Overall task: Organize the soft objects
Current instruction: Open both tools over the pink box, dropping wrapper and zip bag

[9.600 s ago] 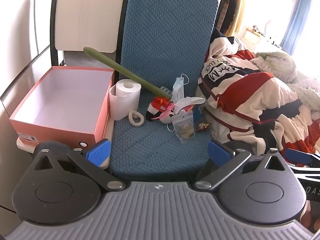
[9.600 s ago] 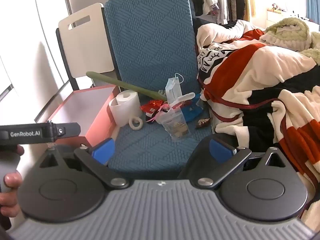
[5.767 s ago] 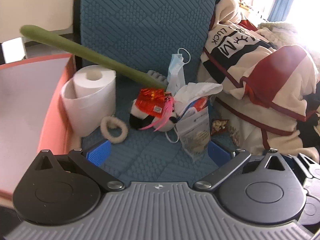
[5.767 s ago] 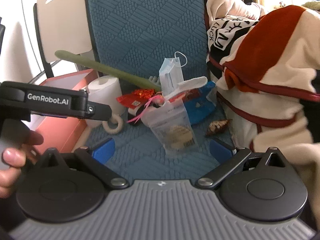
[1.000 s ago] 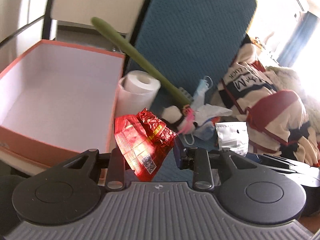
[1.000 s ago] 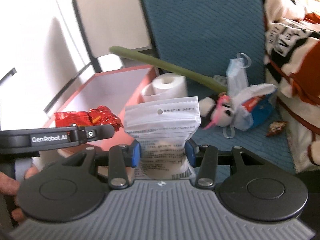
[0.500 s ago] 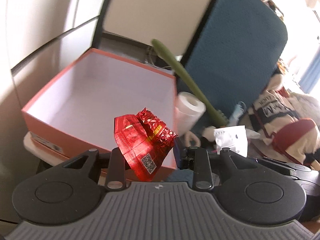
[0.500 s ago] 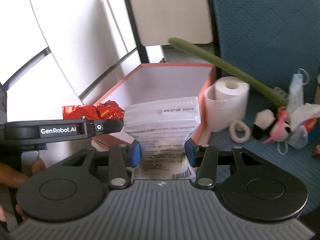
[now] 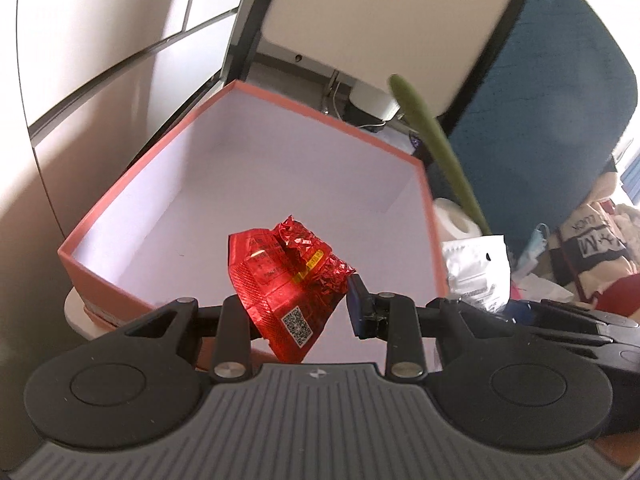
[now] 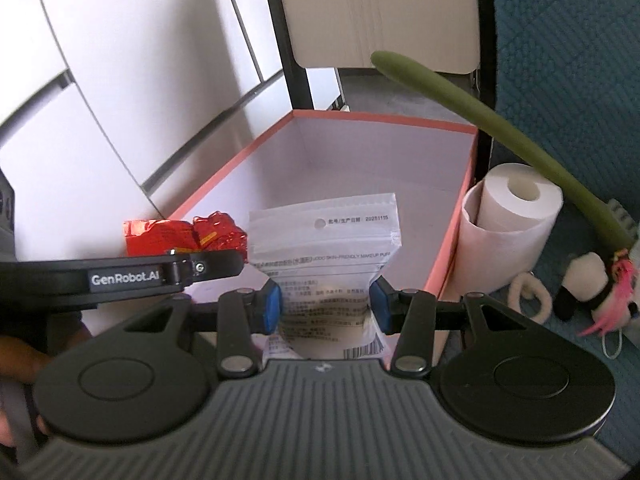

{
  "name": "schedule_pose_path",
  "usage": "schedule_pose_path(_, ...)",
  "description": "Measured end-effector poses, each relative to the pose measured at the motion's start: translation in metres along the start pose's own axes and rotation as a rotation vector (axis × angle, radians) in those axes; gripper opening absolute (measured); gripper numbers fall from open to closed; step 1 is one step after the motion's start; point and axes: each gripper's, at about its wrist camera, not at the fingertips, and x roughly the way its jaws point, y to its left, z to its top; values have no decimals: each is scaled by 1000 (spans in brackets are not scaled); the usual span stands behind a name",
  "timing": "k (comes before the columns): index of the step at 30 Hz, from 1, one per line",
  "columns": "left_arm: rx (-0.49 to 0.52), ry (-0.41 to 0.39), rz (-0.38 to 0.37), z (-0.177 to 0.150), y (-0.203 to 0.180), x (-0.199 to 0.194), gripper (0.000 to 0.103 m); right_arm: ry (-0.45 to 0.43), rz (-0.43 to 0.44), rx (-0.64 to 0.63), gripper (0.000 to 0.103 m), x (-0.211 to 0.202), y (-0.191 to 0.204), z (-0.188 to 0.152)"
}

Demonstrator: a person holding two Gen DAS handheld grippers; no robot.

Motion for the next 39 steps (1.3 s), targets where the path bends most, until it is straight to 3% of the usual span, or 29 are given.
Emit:
schedule_pose_path(8, -18, 40, -2, 10, 31, 35, 35, 27, -12, 7, 49, 44, -4, 13)
schedule_pose_path(18, -38, 48, 8, 10, 49, 46, 36, 48, -25, 22, 53, 60, -8, 18)
schedule_pose_path(22, -58, 49, 1, 10, 50, 43, 51, 41, -47, 21, 68, 55, -10, 19)
schedule_pose_path(39, 36, -23, -9, 3, 3, -4, 51, -42, -58, 72, 69, -12, -30, 4)
